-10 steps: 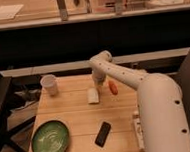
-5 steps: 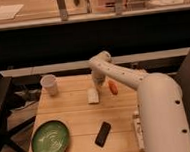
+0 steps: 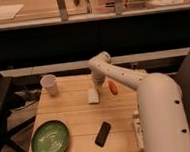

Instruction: Place the pepper in the ceramic bowl

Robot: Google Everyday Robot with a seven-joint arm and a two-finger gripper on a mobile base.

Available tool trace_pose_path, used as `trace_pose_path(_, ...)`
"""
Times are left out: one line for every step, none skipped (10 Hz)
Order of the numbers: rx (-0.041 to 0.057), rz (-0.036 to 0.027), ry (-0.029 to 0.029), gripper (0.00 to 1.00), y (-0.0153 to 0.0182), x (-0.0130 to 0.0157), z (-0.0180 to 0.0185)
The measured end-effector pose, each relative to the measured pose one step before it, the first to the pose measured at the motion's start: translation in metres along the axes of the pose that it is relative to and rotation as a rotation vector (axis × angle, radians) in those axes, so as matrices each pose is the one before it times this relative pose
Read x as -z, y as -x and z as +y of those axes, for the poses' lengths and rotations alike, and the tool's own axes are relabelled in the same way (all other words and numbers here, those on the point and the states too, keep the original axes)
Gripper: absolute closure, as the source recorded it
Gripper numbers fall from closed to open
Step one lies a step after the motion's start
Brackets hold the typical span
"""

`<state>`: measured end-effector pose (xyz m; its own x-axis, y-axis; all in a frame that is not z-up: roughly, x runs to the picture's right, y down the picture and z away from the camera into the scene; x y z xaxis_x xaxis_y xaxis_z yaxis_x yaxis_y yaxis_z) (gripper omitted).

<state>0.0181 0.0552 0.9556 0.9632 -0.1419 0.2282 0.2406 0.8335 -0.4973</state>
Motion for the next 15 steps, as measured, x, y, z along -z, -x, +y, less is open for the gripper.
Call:
trace_pose_path(0.00316,0.00595,-0.00211,0.53,-0.00026,0.00056,-0.00028)
trace_pose_path(0.01233,0.02362,-0.00013,0.44,-0.00366,0.00298,-0.00142)
trace_pose_path(0.03289,0.06144,-0.00020,0.32,-0.00758,0.00897,-0.00396)
trace_pose_path(0.01880,0.02495,-0.00353,0.24,-0.00493,0.00474,-0.00217)
trace_pose_path(0.01087,0.01450,-0.00056,0.21,-0.01041,0.00457,-0.00014)
trace_pose_path(0.01554,0.02815,0.00668,0.20,-0.01988,0.00587,0.00302)
trace_pose_path(0.02015,0.01601,0.00098,0.20,-0.01067,0.00320,0.00109)
trace_pose_path(0.03292,0.01205,-0.00120,0.20,-0.00704,0.00368,0.00067)
trace_pose_path(0.04115,0.02004,-0.00517,0.20,-0.00802,0.00342,0.00299)
trace_pose_path(0.03007,0.01858,-0.00482,0.20,-0.00760,0.00146,0.00380)
trace_pose_path(0.04683,0.02126,-0.00589,0.20,-0.00749,0.00081,0.00558)
trace_pose_path(0.05908,0.02320,-0.00101,0.20,-0.00766,-0.00091,0.00734)
trace_pose_path(0.06622,0.02865,0.00372,0.20,-0.00736,-0.00295,0.00860)
trace_pose_path(0.04131,0.00149,0.00194,0.20,-0.00164,-0.00239,0.00328)
trace_pose_path(0.04427,-0.01183,0.00049,0.20,0.00020,-0.00391,0.00197)
